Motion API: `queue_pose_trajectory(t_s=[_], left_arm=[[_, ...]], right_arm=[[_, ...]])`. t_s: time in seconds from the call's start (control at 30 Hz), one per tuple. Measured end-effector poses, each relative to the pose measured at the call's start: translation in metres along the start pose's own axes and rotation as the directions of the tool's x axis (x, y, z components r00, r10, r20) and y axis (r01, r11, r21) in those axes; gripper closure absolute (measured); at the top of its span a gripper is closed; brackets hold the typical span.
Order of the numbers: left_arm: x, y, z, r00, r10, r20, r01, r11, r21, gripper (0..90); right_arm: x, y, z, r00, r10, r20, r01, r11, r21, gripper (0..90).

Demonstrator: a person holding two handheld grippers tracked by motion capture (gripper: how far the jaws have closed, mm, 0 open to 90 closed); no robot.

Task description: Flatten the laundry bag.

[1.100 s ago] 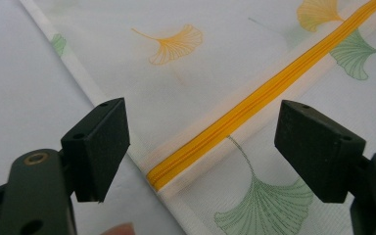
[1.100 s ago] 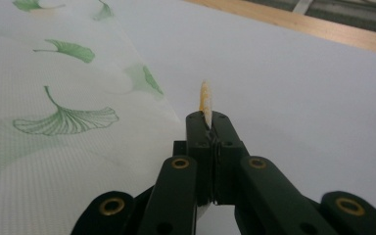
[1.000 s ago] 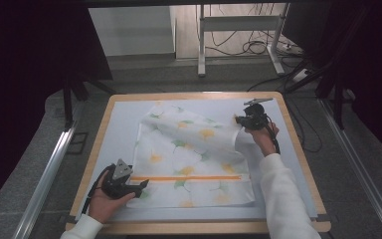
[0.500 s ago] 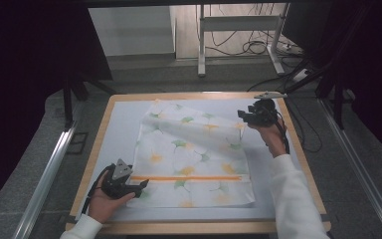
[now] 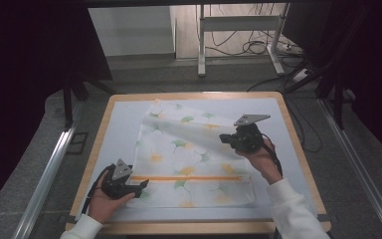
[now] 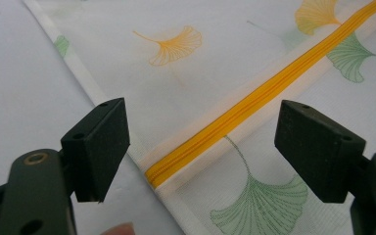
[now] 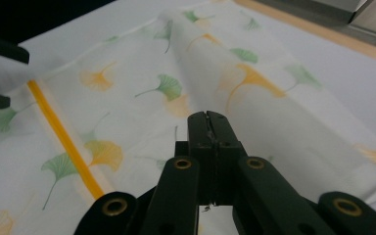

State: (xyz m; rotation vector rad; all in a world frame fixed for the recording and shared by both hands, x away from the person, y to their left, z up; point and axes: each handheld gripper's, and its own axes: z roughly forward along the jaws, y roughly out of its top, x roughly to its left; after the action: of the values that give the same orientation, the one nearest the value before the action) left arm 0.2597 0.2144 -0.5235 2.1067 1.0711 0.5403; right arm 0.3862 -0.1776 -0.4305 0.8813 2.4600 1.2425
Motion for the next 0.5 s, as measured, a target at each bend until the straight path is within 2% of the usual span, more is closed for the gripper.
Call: queue_pose_trajectory(t_s=[0.03, 0.2, 0.23, 0.27, 0.37, 0.5], left_arm=[[0.0, 0.0, 0.0, 1.0, 0.001, 0.0, -0.001, 1.0, 0.001, 20.6], [-0.001, 0.0, 0.0, 1.0, 0.001, -0.002, -0.001, 1.0, 0.0, 20.6], [-0.001, 0.0, 0.001, 1.0, 0.0, -0.002, 0.0, 1.0, 0.001, 20.6], [-0.001, 0.0, 0.001, 1.0, 0.0, -0.002, 0.0, 1.0, 0.001, 20.6], [-0.002, 0.0, 0.002, 1.0, 0.002, 0.0, -0.002, 1.0, 0.004, 20.6], [-0.002, 0.0, 0.001, 1.0, 0.003, 0.001, -0.003, 1.0, 0.003, 20.5]], right_arm=[[0.003, -0.003, 0.007, 1.0, -0.006, -0.007, 0.006, 0.999, 0.034, 89.5], [-0.002, -0.011, 0.023, 1.0, 0.004, 0.005, -0.004, 0.997, 0.078, 89.5], [-0.006, -0.015, 0.032, 0.9998, 0.011, 0.015, -0.013, 0.995, 0.101, 89.5], [-0.006, -0.015, 0.032, 0.9998, 0.011, 0.015, -0.013, 0.995, 0.101, 89.5], [-0.016, -0.022, 0.047, 0.9988, 0.036, 0.034, -0.041, 0.99, 0.138, 89.6], [-0.022, -0.024, 0.053, 0.9978, 0.033, 0.058, -0.041, 0.988, 0.148, 89.5]])
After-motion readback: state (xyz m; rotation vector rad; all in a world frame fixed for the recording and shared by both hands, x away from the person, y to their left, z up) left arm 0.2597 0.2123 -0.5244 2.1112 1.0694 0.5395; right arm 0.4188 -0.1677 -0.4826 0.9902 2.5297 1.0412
